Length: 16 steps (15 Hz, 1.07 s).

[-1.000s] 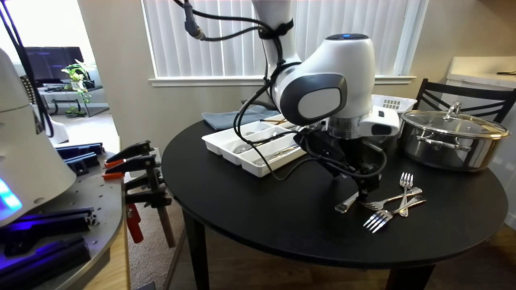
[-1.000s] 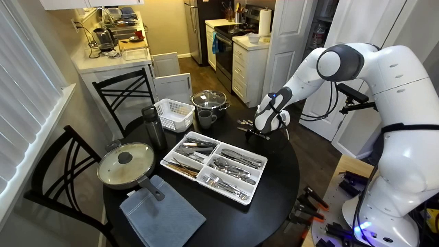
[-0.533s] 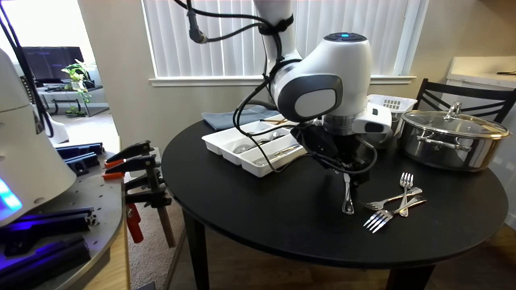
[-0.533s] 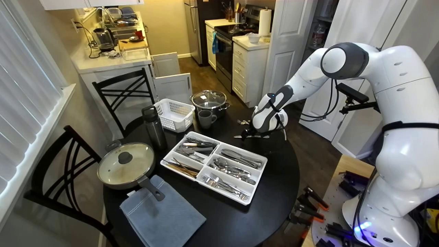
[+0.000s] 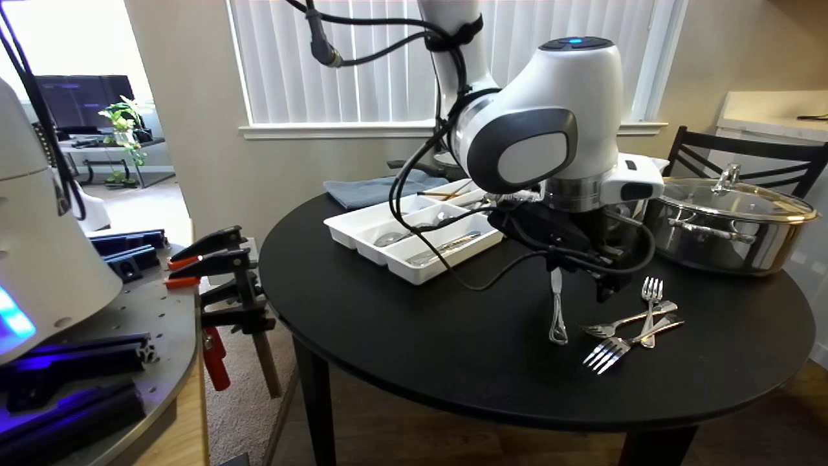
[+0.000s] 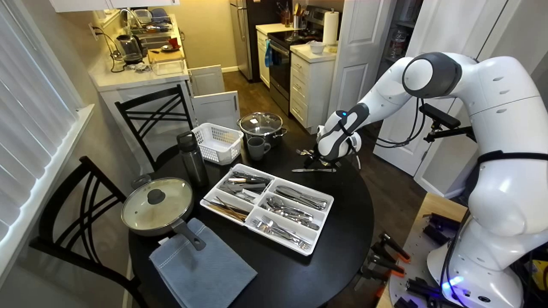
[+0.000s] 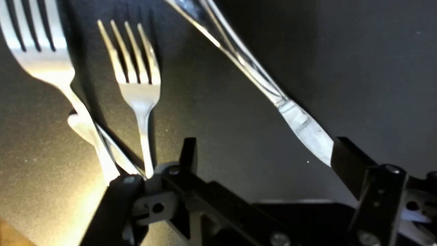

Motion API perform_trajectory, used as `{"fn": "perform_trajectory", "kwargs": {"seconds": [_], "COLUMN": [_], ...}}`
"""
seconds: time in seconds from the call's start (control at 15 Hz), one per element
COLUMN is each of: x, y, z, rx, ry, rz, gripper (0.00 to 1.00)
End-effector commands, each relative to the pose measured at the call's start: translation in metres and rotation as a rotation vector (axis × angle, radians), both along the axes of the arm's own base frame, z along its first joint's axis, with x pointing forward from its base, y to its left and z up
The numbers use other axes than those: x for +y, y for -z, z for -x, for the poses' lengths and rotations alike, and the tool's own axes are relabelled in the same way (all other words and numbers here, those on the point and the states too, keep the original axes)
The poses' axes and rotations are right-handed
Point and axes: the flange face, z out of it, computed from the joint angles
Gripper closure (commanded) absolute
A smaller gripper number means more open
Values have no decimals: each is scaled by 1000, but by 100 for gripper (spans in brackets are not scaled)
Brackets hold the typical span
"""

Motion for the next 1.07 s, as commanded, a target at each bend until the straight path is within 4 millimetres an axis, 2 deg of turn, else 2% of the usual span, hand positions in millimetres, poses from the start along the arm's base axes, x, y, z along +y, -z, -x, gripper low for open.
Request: {"fn": "perform_trajectory", "kwargs": {"seconds": [0.0, 0.27, 0.47, 0.67, 1.0], "x": [-1, 5, 0, -5, -1], "y": [-9, -4, 2, 6, 4], "z": [-2, 1, 9, 16, 18], "rx": [-25, -27, 4, 40, 57], "ry": [-82, -141, -192, -253, -375], "rz": [-16, -109, -127, -94, 27], "gripper": [0, 0, 0, 0, 0]}}
